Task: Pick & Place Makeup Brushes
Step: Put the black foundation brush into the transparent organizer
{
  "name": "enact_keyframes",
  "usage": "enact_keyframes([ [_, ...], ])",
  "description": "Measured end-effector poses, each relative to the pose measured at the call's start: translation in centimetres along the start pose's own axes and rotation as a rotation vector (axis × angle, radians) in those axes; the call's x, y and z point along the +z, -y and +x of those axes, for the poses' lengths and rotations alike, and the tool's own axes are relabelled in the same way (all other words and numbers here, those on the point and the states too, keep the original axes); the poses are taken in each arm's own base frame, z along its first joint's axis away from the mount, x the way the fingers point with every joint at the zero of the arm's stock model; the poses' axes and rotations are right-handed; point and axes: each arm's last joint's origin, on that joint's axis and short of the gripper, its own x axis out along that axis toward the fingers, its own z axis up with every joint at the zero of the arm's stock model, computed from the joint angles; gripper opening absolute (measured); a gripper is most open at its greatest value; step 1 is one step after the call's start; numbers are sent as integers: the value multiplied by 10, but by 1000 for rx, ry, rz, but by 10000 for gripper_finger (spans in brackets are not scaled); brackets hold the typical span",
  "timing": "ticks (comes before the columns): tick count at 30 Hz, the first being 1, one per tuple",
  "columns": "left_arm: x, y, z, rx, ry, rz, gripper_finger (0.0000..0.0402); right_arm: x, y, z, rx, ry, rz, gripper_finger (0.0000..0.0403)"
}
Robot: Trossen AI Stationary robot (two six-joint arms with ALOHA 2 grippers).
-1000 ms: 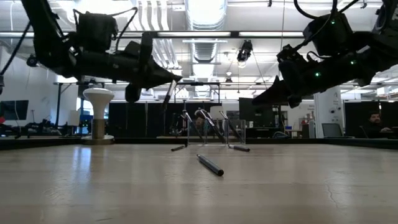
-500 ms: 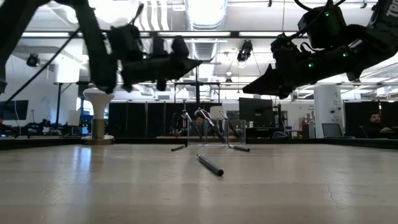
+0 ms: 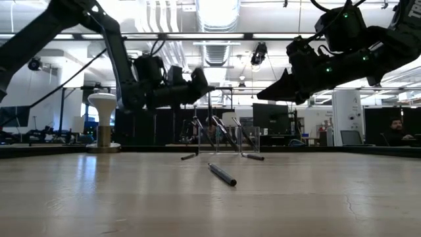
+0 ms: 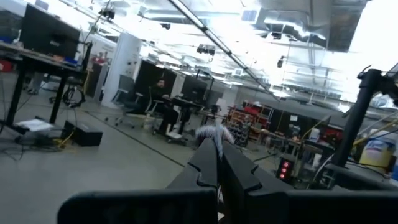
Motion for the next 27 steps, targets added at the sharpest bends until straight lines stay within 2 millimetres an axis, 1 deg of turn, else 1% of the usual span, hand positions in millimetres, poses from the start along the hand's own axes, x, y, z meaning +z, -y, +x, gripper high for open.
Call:
enact_keyframes([
  [5,-9,-3,2,4,-16,-15,0,0,0,0,0,0,-5,8],
  [8,-9,-4,0,7,-21,-22,1,0,0,0,0,1,-9,8],
  [15,-13,-6,0,30,-75,-64,21,0,3,1,-13,2,-4,8],
  [22,-16,-8,0,42,-105,-69,24,2,3,2,-13,8,-2,8],
  [27,-18,-8,0,50,-129,-77,34,4,3,3,-11,13,2,8],
])
